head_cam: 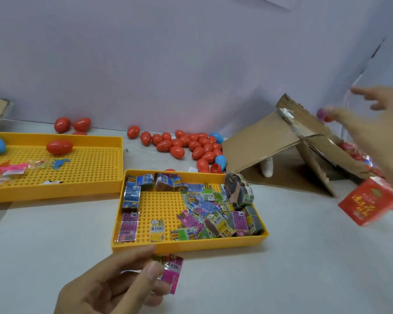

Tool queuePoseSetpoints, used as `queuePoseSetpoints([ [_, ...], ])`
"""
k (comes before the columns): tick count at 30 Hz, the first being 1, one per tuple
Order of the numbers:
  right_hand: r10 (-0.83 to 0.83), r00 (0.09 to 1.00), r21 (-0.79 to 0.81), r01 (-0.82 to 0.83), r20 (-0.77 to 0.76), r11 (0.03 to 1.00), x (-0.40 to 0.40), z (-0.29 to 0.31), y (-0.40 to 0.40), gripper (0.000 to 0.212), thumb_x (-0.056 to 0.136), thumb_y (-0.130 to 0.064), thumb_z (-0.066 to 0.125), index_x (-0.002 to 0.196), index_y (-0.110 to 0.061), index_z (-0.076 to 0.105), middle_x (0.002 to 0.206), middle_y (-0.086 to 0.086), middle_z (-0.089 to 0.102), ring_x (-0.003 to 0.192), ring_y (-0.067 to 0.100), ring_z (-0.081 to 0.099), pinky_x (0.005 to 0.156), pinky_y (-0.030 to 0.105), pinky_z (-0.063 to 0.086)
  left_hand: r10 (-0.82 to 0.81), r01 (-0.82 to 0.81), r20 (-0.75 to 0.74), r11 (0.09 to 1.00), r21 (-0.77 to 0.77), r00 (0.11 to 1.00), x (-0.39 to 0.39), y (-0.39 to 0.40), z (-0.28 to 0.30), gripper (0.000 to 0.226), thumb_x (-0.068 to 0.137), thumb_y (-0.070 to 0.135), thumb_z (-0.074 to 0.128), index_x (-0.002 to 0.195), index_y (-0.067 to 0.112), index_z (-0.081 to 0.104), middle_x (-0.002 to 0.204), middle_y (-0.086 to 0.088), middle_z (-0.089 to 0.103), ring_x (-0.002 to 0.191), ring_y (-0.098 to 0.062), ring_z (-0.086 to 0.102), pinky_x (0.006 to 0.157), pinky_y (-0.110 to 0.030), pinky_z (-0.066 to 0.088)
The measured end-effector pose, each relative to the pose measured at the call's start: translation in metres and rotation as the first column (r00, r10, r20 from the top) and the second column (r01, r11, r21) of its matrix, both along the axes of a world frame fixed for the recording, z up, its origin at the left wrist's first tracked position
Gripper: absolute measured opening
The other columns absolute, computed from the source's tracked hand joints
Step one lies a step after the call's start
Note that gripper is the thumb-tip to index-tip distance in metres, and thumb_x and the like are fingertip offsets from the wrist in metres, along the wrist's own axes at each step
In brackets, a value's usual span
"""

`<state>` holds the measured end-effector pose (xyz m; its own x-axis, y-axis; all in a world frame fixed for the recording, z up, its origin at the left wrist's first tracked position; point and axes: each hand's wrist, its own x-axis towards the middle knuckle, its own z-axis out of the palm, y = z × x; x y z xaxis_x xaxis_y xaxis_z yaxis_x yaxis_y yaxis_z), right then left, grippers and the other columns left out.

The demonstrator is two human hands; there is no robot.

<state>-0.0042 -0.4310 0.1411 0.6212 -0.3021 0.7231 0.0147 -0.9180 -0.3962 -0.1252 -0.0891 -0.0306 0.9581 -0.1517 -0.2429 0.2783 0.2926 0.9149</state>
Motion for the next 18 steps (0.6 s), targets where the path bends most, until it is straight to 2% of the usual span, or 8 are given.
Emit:
queuePoseSetpoints([
  [2, -0.016, 1.0, 0.094, 0.016, -0.004, 0.995, -0.007, -0.005, 0.006, 0.052, 0.077, -0.067, 0.06, 0.123, -0.043, 0.056, 0.123, -0.004, 0.059, 0.105, 0.009, 0.054, 0.097, 0.038, 0.046, 0.032, -0.036, 0.121, 0.999, 0.038, 0.992, 0.003, 0.002, 0.007, 0.04, 0.053, 0.007, 0.091, 0.086, -0.006, 0.072, 0.071, -0.027, 0.07, 0.047, -0.031, 0.069, 0.041, -0.03, 0.054],
  [4, 0.099, 0.992, 0.281, -0.118, 0.081, 0.953, -0.024, -0.021, 0.033, 0.025, 0.081, -0.059, 0.061, 0.103, -0.047, 0.065, 0.098, -0.022, 0.064, 0.082, -0.009, 0.055, 0.077, 0.016, 0.046, 0.175, -0.198, 0.194, 0.974, 0.108, 0.965, 0.006, 0.0, 0.013, 0.032, 0.056, 0.008, 0.078, 0.086, -0.005, 0.077, 0.069, -0.026, 0.07, 0.054, -0.036, 0.071, 0.045, -0.029, 0.056],
  [5, 0.21, 0.968, 0.42, -0.249, 0.138, 0.873, -0.032, -0.034, 0.051, 0.014, 0.083, -0.05, 0.064, 0.093, -0.041, 0.069, 0.082, -0.022, 0.066, 0.069, -0.008, 0.055, 0.063, 0.011, 0.043, 0.205, -0.24, 0.245, 0.963, 0.121, 0.948, 0.002, 0.0, 0.01, 0.025, 0.057, 0.003, 0.075, 0.081, -0.001, 0.079, 0.066, -0.024, 0.07, 0.054, -0.036, 0.071, 0.043, -0.028, 0.055],
  [7, 0.467, 0.861, 0.673, -0.467, 0.199, 0.574, -0.053, -0.071, 0.091, 0.007, 0.085, -0.027, 0.067, 0.084, -0.026, 0.074, 0.066, -0.009, 0.065, 0.053, 0.004, 0.052, 0.046, 0.015, 0.038, 0.223, -0.282, 0.304, 0.945, 0.164, 0.926, 0.004, -0.002, 0.0, 0.018, 0.057, 0.004, 0.074, 0.073, 0.01, 0.081, 0.063, -0.022, 0.07, 0.053, -0.036, 0.07, 0.044, -0.027, 0.055],
  [9, 0.669, 0.721, 0.835, -0.472, 0.181, 0.283, -0.078, -0.109, 0.139, 0.012, 0.079, -0.024, 0.069, 0.084, -0.016, 0.076, 0.066, 0.001, 0.064, 0.048, 0.011, 0.05, 0.041, 0.02, 0.036, 0.185, -0.261, 0.332, 0.944, 0.202, 0.925, 0.004, 0.002, -0.004, 0.018, 0.059, 0.01, 0.077, 0.073, 0.02, 0.081, 0.063, -0.019, 0.071, 0.054, -0.034, 0.07, 0.051, -0.028, 0.058],
  [11, 0.782, 0.599, 0.885, -0.442, 0.172, 0.144, -0.097, -0.139, 0.176, 0.019, 0.072, -0.028, 0.073, 0.086, -0.015, 0.077, 0.064, 0.007, 0.064, 0.045, 0.014, 0.052, 0.038, 0.022, 0.038, 0.089, -0.184, 0.389, 0.96, 0.213, 0.917, 0.005, 0.002, -0.003, 0.006, 0.07, 0.016, 0.085, 0.073, 0.019, 0.08, 0.068, -0.013, 0.073, 0.06, -0.029, 0.073, 0.056, -0.029, 0.06],
  [16, 0.853, 0.507, 0.913, -0.395, 0.127, 0.098, -0.104, -0.17, 0.201, 0.011, 0.074, -0.019, 0.073, 0.084, -0.017, 0.078, 0.061, 0.009, 0.065, 0.045, 0.012, 0.051, 0.044, 0.02, 0.044, -0.03, -0.138, 0.514, 0.948, 0.286, 0.857, 0.0, 0.006, -0.005, 0.014, 0.08, 0.021, 0.077, 0.075, 0.008, 0.076, 0.076, -0.007, 0.072, 0.071, -0.025, 0.074, 0.066, -0.038, 0.062],
  [18, 0.857, 0.498, 0.913, -0.398, 0.135, 0.087, -0.102, -0.171, 0.2, 0.012, 0.073, -0.018, 0.084, 0.084, -0.016, 0.078, 0.06, 0.011, 0.065, 0.045, 0.014, 0.052, 0.045, 0.021, 0.045, -0.025, -0.151, 0.517, 0.943, 0.296, 0.856, -0.003, 0.009, 0.0, 0.017, 0.081, 0.027, 0.073, 0.076, 0.011, 0.076, 0.073, -0.006, 0.072, 0.066, -0.023, 0.073, 0.062, -0.035, 0.061],
])
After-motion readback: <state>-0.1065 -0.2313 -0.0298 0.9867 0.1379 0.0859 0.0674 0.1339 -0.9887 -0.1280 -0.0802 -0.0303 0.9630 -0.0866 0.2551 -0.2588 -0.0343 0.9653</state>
